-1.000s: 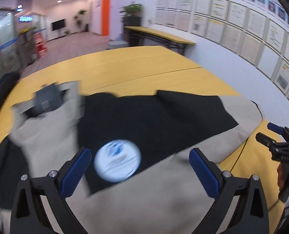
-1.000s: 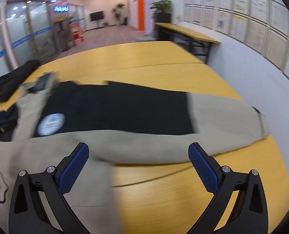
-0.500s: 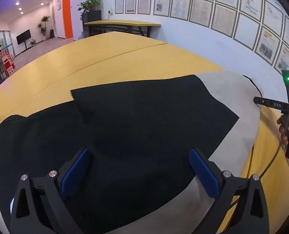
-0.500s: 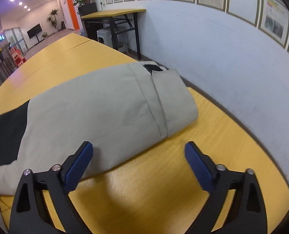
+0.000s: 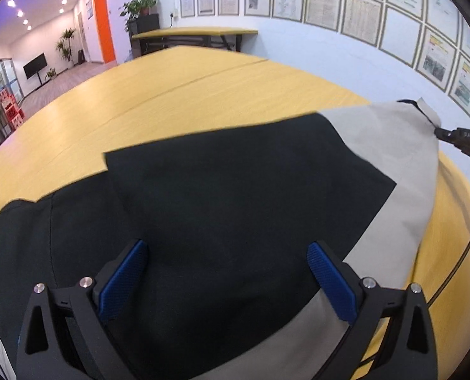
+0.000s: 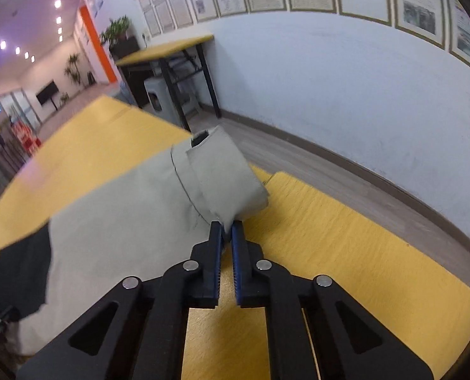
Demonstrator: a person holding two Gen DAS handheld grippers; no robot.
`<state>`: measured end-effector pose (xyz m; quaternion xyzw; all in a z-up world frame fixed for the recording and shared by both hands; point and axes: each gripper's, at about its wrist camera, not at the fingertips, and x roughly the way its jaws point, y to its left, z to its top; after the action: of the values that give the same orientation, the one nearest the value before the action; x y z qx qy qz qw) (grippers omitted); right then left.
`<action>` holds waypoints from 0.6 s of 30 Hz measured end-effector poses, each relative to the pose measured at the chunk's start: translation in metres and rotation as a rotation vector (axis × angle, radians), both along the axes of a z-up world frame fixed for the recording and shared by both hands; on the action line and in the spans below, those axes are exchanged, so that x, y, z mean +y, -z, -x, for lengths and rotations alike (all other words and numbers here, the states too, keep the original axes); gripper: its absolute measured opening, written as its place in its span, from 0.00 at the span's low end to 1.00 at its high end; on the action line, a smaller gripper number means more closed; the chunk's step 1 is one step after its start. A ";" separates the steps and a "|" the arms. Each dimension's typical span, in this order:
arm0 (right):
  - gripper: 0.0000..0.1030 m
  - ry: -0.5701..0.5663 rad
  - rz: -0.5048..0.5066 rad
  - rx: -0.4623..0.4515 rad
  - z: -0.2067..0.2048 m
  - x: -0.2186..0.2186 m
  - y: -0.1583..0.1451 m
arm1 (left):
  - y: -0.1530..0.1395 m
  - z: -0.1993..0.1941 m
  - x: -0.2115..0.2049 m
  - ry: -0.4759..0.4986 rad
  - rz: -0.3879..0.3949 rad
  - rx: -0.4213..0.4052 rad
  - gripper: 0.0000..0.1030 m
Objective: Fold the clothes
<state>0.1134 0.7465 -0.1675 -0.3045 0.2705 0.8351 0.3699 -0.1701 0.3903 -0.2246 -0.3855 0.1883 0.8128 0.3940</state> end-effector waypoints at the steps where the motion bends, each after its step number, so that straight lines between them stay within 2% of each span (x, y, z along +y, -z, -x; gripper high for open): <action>1: 0.03 0.020 -0.010 0.024 -0.010 -0.004 -0.008 | -0.003 -0.003 0.001 0.033 -0.036 0.006 1.00; 3: 0.03 0.050 -0.021 0.068 -0.027 -0.012 -0.024 | -0.005 -0.008 0.004 0.072 -0.042 0.005 1.00; 6: 0.03 0.062 -0.064 0.099 -0.037 -0.028 -0.050 | 0.004 -0.013 0.015 0.111 0.028 0.001 1.00; 7: 0.03 0.058 -0.085 0.111 -0.041 -0.035 -0.059 | 0.005 -0.013 0.015 0.107 0.029 -0.002 1.00; 11: 0.03 -0.024 -0.208 0.150 -0.040 -0.077 -0.101 | 0.004 -0.013 0.014 0.079 0.028 -0.017 1.00; 13: 0.03 -0.110 -0.268 0.188 -0.026 -0.104 -0.124 | -0.005 -0.021 0.000 0.056 0.004 -0.002 1.00; 18: 0.03 -0.411 -0.396 0.289 0.025 -0.200 -0.172 | -0.048 -0.050 -0.113 -0.102 -0.143 0.026 1.00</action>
<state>0.0884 0.5466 0.0047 -0.1529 0.0854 0.9633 0.2034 -0.1204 0.2776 -0.1767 -0.3550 0.1152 0.8480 0.3762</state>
